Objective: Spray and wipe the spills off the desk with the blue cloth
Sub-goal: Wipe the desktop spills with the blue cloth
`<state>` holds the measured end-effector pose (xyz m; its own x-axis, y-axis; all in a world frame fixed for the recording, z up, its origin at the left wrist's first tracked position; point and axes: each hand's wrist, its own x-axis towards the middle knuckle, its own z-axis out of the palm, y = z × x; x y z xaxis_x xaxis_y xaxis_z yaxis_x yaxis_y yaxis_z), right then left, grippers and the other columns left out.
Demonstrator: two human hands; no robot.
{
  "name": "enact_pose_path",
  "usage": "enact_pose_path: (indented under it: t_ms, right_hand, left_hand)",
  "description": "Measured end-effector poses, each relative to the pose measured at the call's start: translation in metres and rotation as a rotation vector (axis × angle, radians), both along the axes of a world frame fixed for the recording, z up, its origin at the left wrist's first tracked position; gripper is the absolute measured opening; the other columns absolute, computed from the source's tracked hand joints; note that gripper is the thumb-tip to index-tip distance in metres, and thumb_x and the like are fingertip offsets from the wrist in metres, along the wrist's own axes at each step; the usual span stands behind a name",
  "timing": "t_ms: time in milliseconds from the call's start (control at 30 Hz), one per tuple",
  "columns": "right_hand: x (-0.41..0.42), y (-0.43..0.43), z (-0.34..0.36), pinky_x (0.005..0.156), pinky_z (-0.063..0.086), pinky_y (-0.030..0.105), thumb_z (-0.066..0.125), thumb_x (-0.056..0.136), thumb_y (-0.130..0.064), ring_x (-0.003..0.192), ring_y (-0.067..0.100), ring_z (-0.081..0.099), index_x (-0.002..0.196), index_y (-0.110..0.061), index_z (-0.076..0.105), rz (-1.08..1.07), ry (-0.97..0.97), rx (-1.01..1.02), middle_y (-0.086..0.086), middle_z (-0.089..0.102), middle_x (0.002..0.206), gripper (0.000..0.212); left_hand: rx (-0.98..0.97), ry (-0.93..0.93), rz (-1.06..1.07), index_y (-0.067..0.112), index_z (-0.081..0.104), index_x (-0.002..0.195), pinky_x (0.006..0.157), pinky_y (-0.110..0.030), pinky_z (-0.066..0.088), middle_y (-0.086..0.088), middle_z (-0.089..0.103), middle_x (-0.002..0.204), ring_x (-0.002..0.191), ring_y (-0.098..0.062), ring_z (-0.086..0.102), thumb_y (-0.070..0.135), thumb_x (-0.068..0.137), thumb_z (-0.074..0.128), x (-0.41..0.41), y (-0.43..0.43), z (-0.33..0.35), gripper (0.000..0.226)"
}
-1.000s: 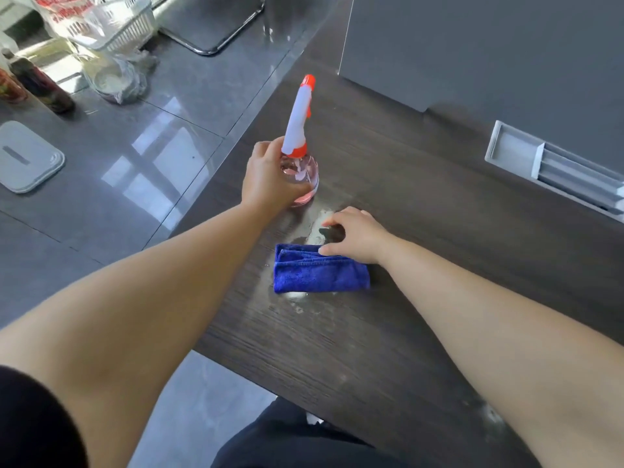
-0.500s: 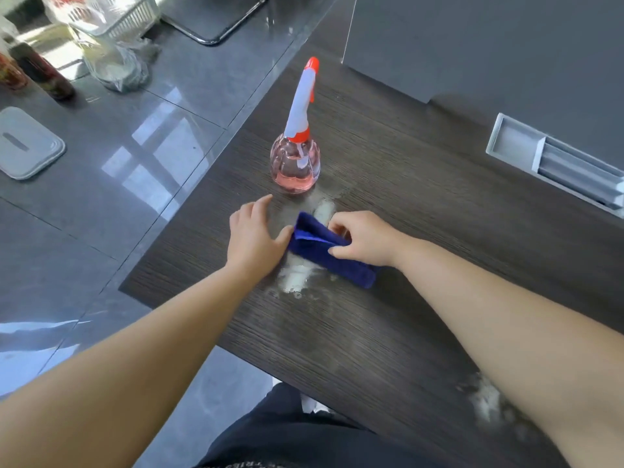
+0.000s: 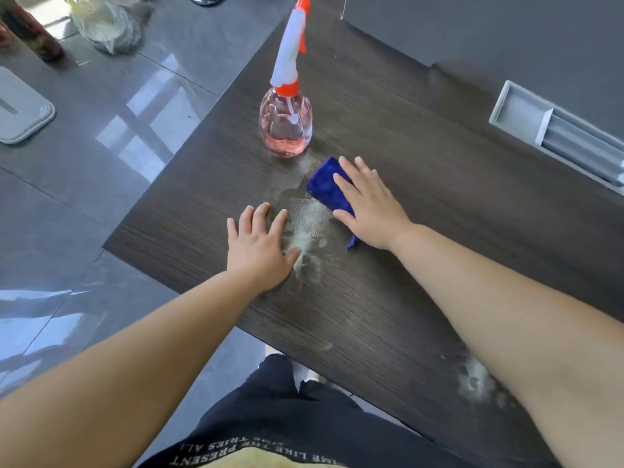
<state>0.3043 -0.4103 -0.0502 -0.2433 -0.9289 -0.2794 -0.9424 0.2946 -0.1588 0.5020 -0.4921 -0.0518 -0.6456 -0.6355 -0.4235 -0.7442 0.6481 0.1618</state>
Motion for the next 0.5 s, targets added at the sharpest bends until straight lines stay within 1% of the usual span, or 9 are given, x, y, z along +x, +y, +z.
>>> enact_pose_path:
  t_ms: [67, 133, 233, 267, 333, 400, 433, 467, 500]
  right_hand:
    - [0.001, 0.001, -0.011, 0.119, 0.001, 0.043, 0.034, 0.099, -0.043, 0.146, 0.026, -0.008, 0.15, -0.009, 0.006, 0.089, 0.083, 0.06, 0.005, -0.007, 0.159, 0.067]
    - [0.0, 0.004, -0.018, 0.119, -0.001, 0.043, 0.026, 0.099, -0.048, 0.146, 0.026, -0.008, 0.15, -0.011, 0.001, 0.159, 0.142, 0.1, 0.005, -0.007, 0.159, 0.068]
    - [-0.017, 0.012, -0.02, 0.117, 0.002, 0.042, 0.01, 0.093, -0.054, 0.147, 0.024, 0.001, 0.15, -0.016, 0.008, 0.269, 0.149, 0.091, 0.002, 0.002, 0.159, 0.069]
    - [-0.028, 0.014, -0.02, 0.118, 0.005, 0.044, 0.009, 0.091, -0.055, 0.147, 0.025, 0.005, 0.15, -0.016, 0.012, 0.25, 0.147, 0.069, 0.002, 0.006, 0.158, 0.071]
    - [-0.05, 0.014, -0.022, 0.118, 0.007, 0.047, 0.017, 0.095, -0.053, 0.147, 0.026, 0.004, 0.15, -0.015, 0.013, 0.04, 0.147, 0.048, 0.003, 0.007, 0.159, 0.067]
    - [-0.06, -0.002, -0.025, 0.118, 0.004, 0.044, 0.024, 0.099, -0.048, 0.147, 0.025, -0.001, 0.151, -0.015, 0.008, -0.265, 0.157, 0.053, 0.003, 0.001, 0.16, 0.064]
    - [-0.056, -0.014, -0.027, 0.118, 0.003, 0.043, 0.024, 0.099, -0.049, 0.147, 0.024, -0.003, 0.151, -0.015, 0.006, -0.371, 0.153, 0.039, 0.003, -0.001, 0.16, 0.064]
    - [-0.044, -0.026, -0.029, 0.118, 0.003, 0.044, 0.024, 0.099, -0.05, 0.147, 0.024, -0.003, 0.151, -0.016, 0.006, -0.415, 0.15, 0.016, 0.003, -0.001, 0.16, 0.066]
    - [-0.028, -0.035, -0.03, 0.118, 0.003, 0.044, 0.024, 0.098, -0.051, 0.147, 0.025, -0.002, 0.151, -0.016, 0.006, -0.384, 0.146, -0.008, 0.003, -0.001, 0.16, 0.067]
  left_hand:
    - [0.016, -0.045, -0.013, 0.027, 0.01, 0.151, 0.117, -0.052, 0.003, -0.006, 0.006, 0.157, 0.144, -0.032, 0.001, 0.063, 0.089, 0.034, -0.002, -0.002, 0.002, 0.075]
    - [0.023, -0.094, -0.024, 0.026, 0.007, 0.151, 0.116, -0.053, 0.003, -0.007, 0.003, 0.158, 0.145, -0.033, -0.001, 0.067, 0.088, 0.031, -0.005, -0.002, 0.004, 0.079]
    - [0.025, -0.154, -0.047, 0.023, 0.004, 0.151, 0.115, -0.056, 0.005, -0.009, -0.001, 0.159, 0.145, -0.035, -0.002, 0.07, 0.086, 0.028, -0.01, 0.001, 0.006, 0.084]
    - [0.028, -0.163, -0.051, 0.022, 0.004, 0.151, 0.115, -0.056, 0.006, -0.01, -0.002, 0.159, 0.145, -0.036, -0.002, 0.071, 0.086, 0.028, -0.012, 0.001, 0.007, 0.085]
    - [0.039, -0.174, -0.051, 0.022, 0.003, 0.151, 0.115, -0.056, 0.006, -0.01, -0.002, 0.159, 0.145, -0.036, -0.002, 0.071, 0.086, 0.029, -0.012, 0.0, 0.008, 0.085]
    - [0.04, -0.184, -0.053, 0.022, 0.002, 0.151, 0.116, -0.056, 0.006, -0.009, -0.003, 0.159, 0.145, -0.036, -0.003, 0.069, 0.087, 0.03, -0.012, -0.002, 0.008, 0.084]
    - [0.038, -0.188, -0.057, 0.022, 0.002, 0.151, 0.116, -0.056, 0.006, -0.009, -0.004, 0.159, 0.145, -0.036, -0.004, 0.068, 0.087, 0.031, -0.013, -0.002, 0.008, 0.083]
    - [0.038, -0.188, -0.058, 0.022, 0.002, 0.151, 0.116, -0.056, 0.006, -0.009, -0.003, 0.159, 0.144, -0.036, -0.003, 0.067, 0.088, 0.031, -0.013, -0.001, 0.007, 0.082]
    - [0.035, -0.183, -0.054, 0.022, 0.003, 0.151, 0.116, -0.056, 0.006, -0.009, -0.002, 0.159, 0.144, -0.036, -0.003, 0.065, 0.089, 0.032, -0.013, -0.002, 0.007, 0.081]
